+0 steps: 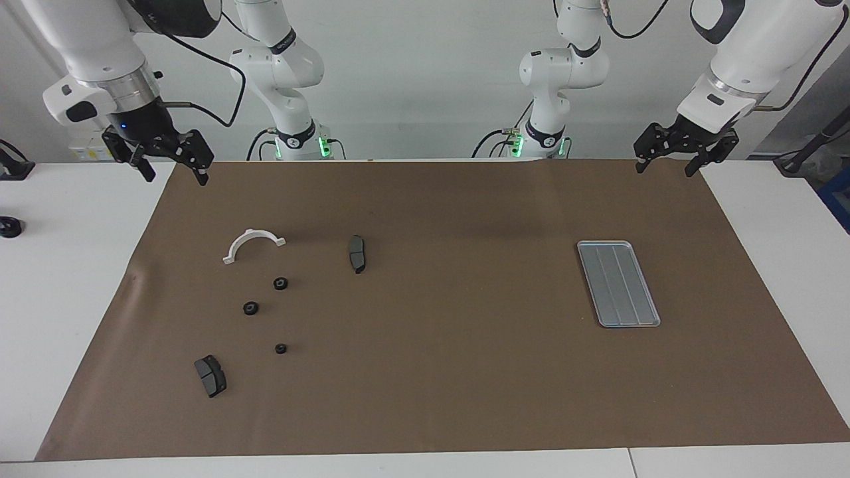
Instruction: Place bearing gear from tray to pile
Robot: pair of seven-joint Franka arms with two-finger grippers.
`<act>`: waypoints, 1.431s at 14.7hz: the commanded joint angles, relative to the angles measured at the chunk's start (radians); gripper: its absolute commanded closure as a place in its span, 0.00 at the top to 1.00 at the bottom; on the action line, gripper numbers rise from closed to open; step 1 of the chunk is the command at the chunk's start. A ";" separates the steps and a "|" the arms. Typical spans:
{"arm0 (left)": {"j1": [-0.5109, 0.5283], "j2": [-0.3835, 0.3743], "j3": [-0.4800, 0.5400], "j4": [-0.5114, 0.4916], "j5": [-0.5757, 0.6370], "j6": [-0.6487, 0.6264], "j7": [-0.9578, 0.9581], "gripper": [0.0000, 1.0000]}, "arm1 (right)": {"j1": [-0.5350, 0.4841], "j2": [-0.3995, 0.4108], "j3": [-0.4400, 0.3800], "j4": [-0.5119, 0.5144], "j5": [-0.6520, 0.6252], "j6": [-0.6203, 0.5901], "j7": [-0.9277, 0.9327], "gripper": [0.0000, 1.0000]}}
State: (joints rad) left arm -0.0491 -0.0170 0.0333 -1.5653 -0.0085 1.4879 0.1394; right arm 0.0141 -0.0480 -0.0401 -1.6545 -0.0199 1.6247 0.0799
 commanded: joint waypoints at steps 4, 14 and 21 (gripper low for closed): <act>0.000 -0.012 0.014 -0.013 0.004 -0.001 -0.001 1.00 | 0.024 -0.033 -0.024 -0.035 0.032 0.023 0.012 1.00; 0.000 -0.012 0.013 -0.013 0.004 -0.001 -0.001 1.00 | 0.012 -0.052 -0.035 -0.027 0.032 -0.046 0.011 1.00; 0.000 -0.012 0.013 -0.013 0.004 -0.001 -0.001 1.00 | 0.014 -0.055 -0.024 -0.007 0.017 -0.084 0.009 1.00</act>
State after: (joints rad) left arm -0.0474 -0.0169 0.0431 -1.5657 -0.0085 1.4873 0.1394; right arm 0.0334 -0.0827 -0.0719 -1.6569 -0.0072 1.5687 0.0905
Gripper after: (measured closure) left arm 0.000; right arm 0.000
